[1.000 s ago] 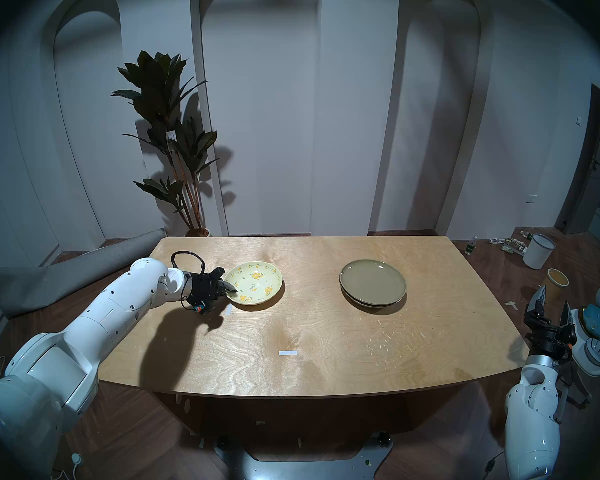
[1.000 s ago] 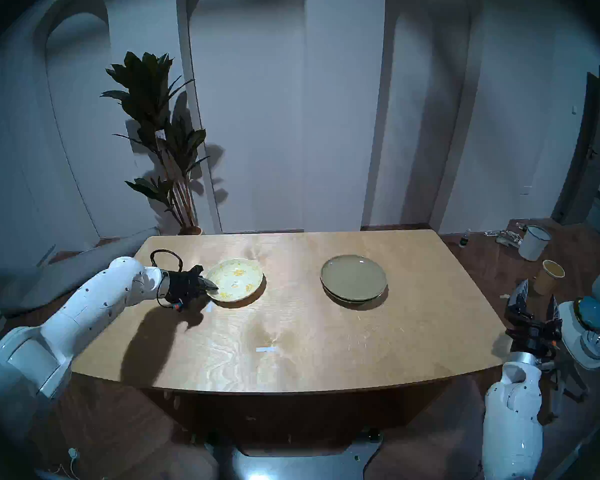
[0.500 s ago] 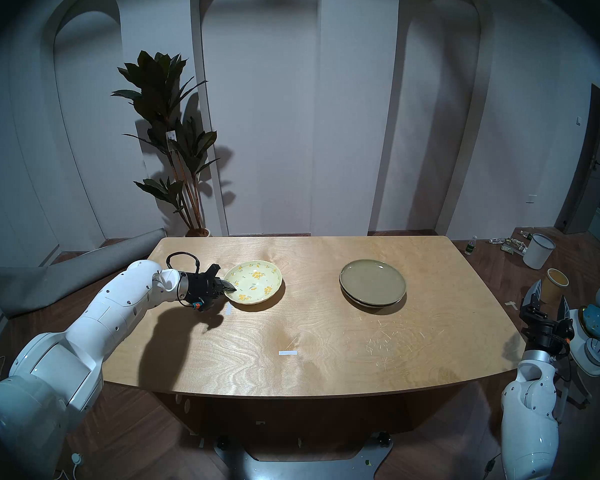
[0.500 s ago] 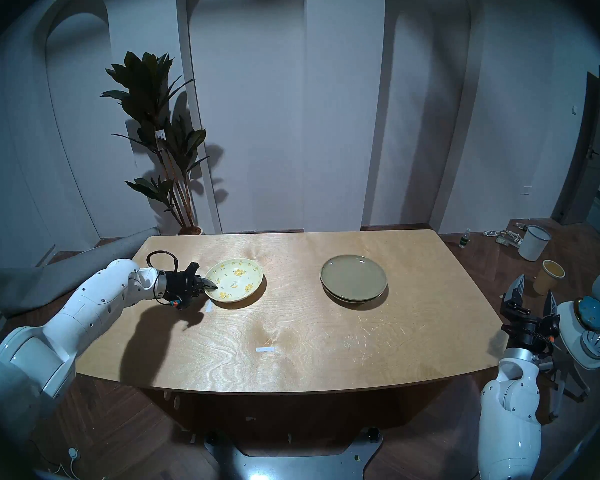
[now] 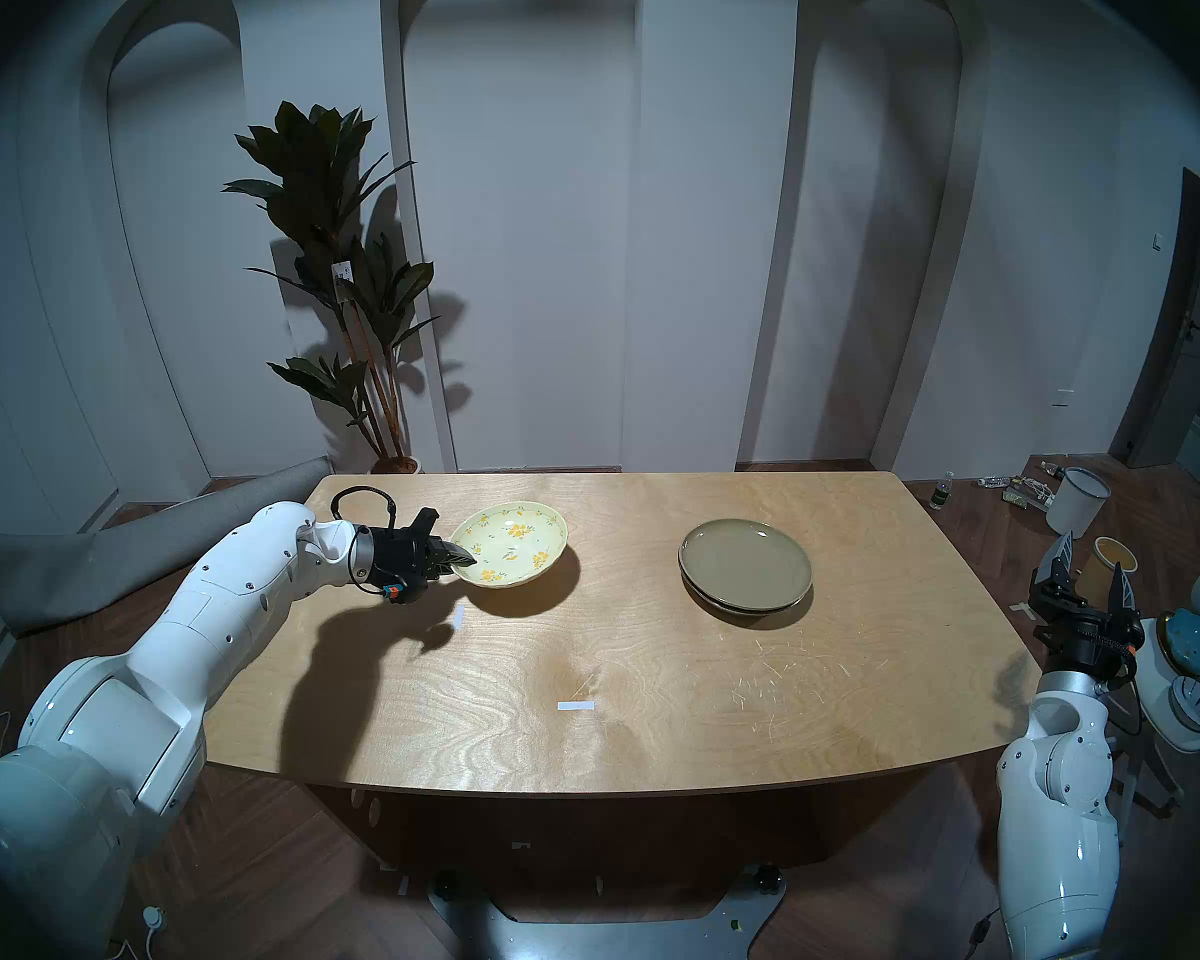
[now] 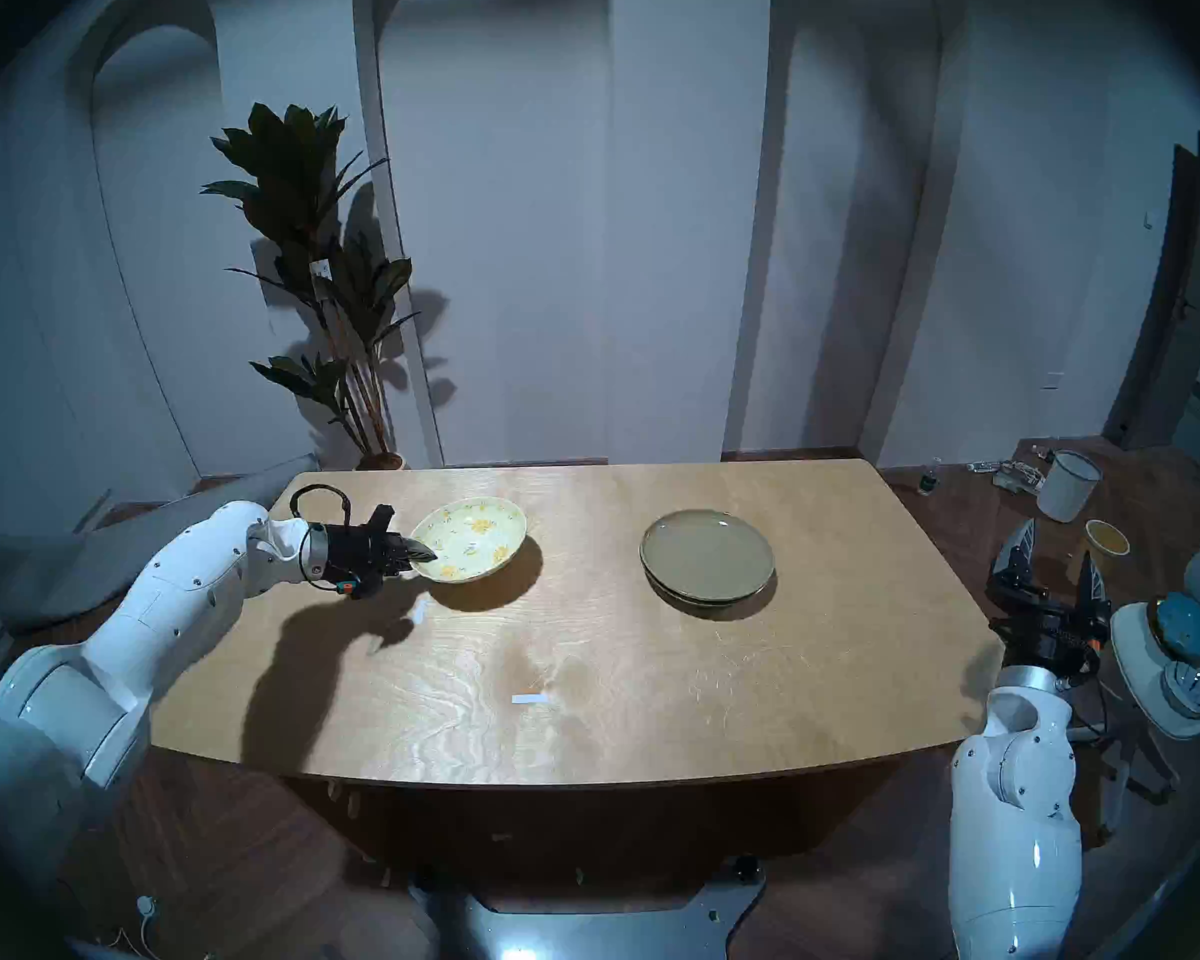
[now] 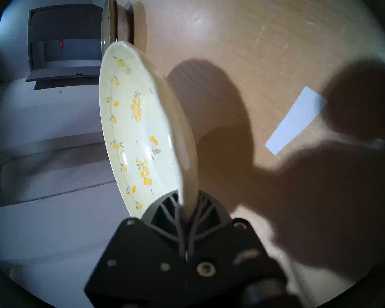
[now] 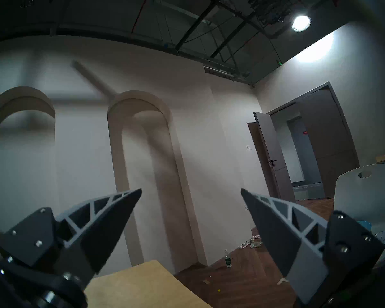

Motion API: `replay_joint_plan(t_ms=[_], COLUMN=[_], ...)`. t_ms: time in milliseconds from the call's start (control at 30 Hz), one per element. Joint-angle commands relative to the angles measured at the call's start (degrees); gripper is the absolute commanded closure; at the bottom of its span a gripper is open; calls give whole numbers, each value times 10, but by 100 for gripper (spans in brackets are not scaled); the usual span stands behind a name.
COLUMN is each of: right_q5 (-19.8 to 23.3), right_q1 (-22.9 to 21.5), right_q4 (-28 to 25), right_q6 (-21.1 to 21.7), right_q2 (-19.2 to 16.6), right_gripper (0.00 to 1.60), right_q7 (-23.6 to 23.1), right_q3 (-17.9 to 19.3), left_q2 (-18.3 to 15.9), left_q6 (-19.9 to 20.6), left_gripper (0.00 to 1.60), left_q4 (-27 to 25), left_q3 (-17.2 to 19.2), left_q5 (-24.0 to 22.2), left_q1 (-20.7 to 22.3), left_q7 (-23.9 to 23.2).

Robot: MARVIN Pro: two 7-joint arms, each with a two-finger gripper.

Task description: Stack the plates into one stack

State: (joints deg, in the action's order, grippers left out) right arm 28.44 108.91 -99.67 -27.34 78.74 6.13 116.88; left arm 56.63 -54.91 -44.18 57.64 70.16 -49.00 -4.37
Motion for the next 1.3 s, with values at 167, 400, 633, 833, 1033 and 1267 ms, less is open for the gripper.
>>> replay_joint_plan(t_ms=[167, 400, 633, 833, 1033, 1267], right_q5=[-13, -19, -25, -31, -36, -40], right_q1=[9, 17, 28, 40, 47, 55], right_q4=[-38, -44, -60, -76, -82, -89], right_q6=[22, 28, 29, 26, 25, 23], right_q2=[13, 22, 33, 42, 48, 54], right_gripper=[0, 0, 0, 0, 0, 0], right_q7=[37, 46, 54, 60, 65, 70], right_q3=[12, 12, 10, 10, 9, 12], left_q2=[7, 31, 65, 112, 155, 179], left_q6=[-1, -1, -1, 17, 48, 51], left_gripper=[160, 160, 160, 160, 160, 160], left_q4=[-78, -123, -150, -137, -109, -100], left_q3=[4, -7, -26, -38, -42, -42], left_q5=[-13, -14, -12, -13, -24, -37], left_q1=[29, 31, 35, 52, 71, 82], left_q7=[-10, -20, -44, -78, -109, -134])
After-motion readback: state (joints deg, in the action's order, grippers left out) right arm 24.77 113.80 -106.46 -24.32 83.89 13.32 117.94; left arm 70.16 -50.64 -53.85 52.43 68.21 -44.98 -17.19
